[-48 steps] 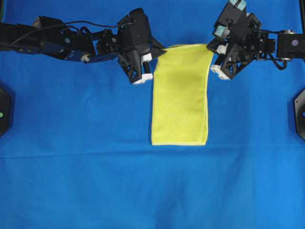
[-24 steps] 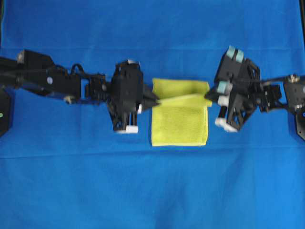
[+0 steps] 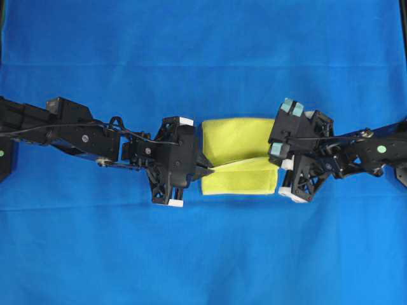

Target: Fold the yellow towel.

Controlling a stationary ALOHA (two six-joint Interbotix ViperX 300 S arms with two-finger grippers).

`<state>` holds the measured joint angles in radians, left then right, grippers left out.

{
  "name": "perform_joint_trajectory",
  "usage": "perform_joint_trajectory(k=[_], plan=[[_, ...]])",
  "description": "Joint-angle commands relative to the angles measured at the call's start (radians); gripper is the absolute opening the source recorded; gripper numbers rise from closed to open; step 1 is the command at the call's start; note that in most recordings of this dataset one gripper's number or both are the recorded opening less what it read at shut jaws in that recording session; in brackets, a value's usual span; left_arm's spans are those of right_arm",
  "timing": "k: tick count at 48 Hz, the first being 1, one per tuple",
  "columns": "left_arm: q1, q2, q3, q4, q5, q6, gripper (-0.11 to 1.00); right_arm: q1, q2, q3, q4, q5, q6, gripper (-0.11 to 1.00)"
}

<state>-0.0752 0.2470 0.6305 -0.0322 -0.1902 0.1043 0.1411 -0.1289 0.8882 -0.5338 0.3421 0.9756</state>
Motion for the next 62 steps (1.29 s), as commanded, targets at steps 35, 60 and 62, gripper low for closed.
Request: perform_joint_trajectory(k=[35,60,62], plan=[[-0.025,-0.049,-0.003,0.0,0.008,-0.014,0.6,0.051,-0.02,-0.034,0.0,-0.04,0.002,0.65],[-0.025,-0.46,0.1,0.003,0.13,0.0,0.58,0.106,-0.385,-0.087,-0.089,0.224,-0.005,0.61],[-0.023,-0.491,0.117,0.003,0.13,0.0,0.58,0.106,-0.42,-0.075,-0.112,0.233,-0.005,0.61]])
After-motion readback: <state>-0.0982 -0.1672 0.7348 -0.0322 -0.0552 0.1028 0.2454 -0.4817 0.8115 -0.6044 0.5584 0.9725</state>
